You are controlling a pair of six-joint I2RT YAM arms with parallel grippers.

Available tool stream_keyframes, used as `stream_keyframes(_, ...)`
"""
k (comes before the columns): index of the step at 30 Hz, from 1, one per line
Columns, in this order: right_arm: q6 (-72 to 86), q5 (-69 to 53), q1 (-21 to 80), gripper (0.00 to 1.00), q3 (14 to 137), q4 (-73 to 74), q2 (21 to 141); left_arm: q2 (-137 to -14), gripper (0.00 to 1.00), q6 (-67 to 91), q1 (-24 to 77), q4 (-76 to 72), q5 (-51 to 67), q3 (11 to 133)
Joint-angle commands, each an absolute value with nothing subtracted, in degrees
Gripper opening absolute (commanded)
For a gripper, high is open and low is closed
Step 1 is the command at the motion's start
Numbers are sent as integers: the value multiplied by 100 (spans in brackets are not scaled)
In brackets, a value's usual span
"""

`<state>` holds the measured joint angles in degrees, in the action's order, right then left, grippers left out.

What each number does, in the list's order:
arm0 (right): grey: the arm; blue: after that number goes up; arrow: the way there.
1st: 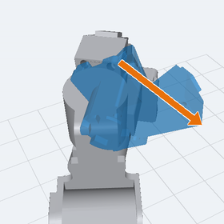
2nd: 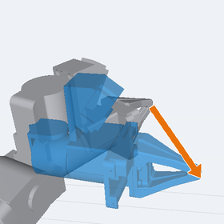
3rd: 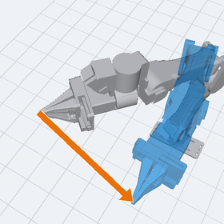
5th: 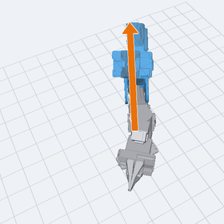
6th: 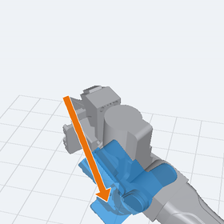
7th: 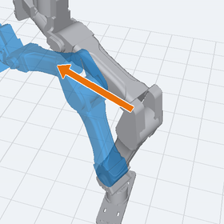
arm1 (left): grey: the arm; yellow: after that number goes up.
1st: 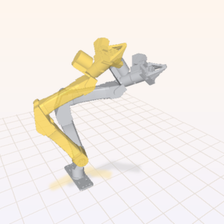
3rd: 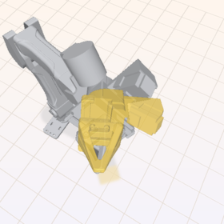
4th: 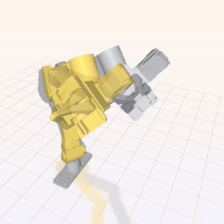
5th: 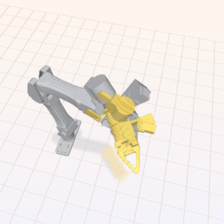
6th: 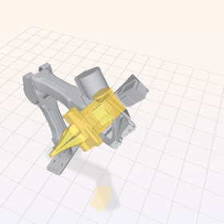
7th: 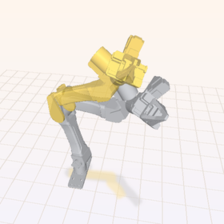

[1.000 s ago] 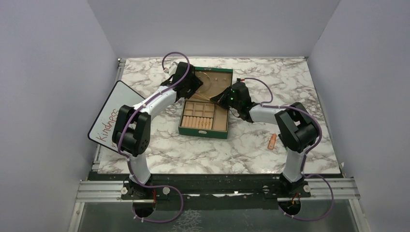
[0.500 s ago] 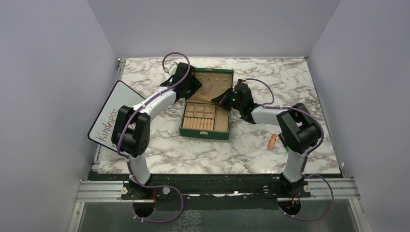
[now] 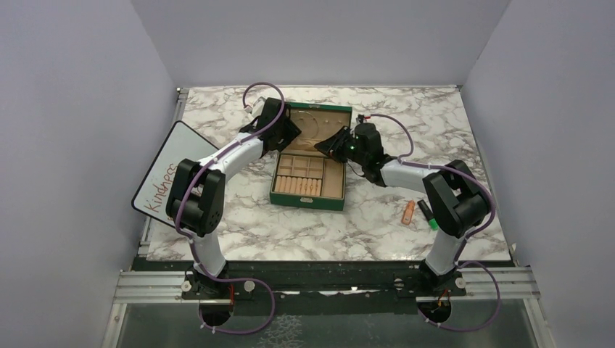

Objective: Organize the mixed jewelry

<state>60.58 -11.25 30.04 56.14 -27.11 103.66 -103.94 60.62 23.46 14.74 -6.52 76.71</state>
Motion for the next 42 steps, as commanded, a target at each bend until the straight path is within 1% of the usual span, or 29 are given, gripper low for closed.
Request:
stream_keyframes(1, 6042, -1204, 3032, 28, 5469, -2894, 10133, -10165, 52, 5986, 2259, 1495, -852, 7509)
stream_keyframes(4, 6030, -1164, 3033, 32, 5488, -2809, 10092, -10152, 50, 5953, 2259, 1498, -881, 7481)
stream_keyframes(8, 6033, -1121, 3032, 33, 5504, -2722, 10093, -10160, 48, 5850, 2259, 1503, -971, 7466)
stream_keyframes(11, 6061, -1099, 3033, 32, 5503, -2681, 10096, -10145, 45, 5796, 2259, 1507, -1116, 7405)
stream_keyframes(17, 6064, -1124, 3032, 29, 5512, -2672, 10116, -10117, 45, 5780, 2259, 1554, -1453, 7300)
stream_keyframes(22, 6059, -1133, 3032, 27, 5512, -2672, 10121, -10178, 41, 5779, 2259, 1547, -1573, 7306)
stream_keyframes(23, 6063, -1141, 3032, 27, 5516, -2672, 10117, -10200, 40, 5768, 2259, 1547, -1554, 7316)
stream_keyframes(25, 6064, -1136, 3032, 26, 5512, -2663, 10109, -10236, 33, 5753, 2259, 1547, -1526, 7321)
stream_keyframes(26, 6060, -1134, 3032, 26, 5517, -2659, 10108, -10245, 32, 5768, 2259, 1547, -1521, 7307)
stream_keyframes(30, 6047, -1134, 3032, 24, 5520, -2655, 10090, -10215, 30, 5741, 2259, 1547, -1491, 7310)
stream_keyframes(32, 6047, -1136, 3032, 24, 5527, -2646, 10082, -10164, 31, 5714, 2259, 1527, -1474, 7328)
stream_keyframes(39, 6025, -1147, 3032, 23, 5546, -2637, 10072, -9889, 49, 5682, 2259, 1334, -1363, 7290)
stream_keyframes(42, 6027, -1151, 3032, 23, 5550, -2637, 10072, -9806, 52, 5695, 2259, 1277, -1407, 7226)
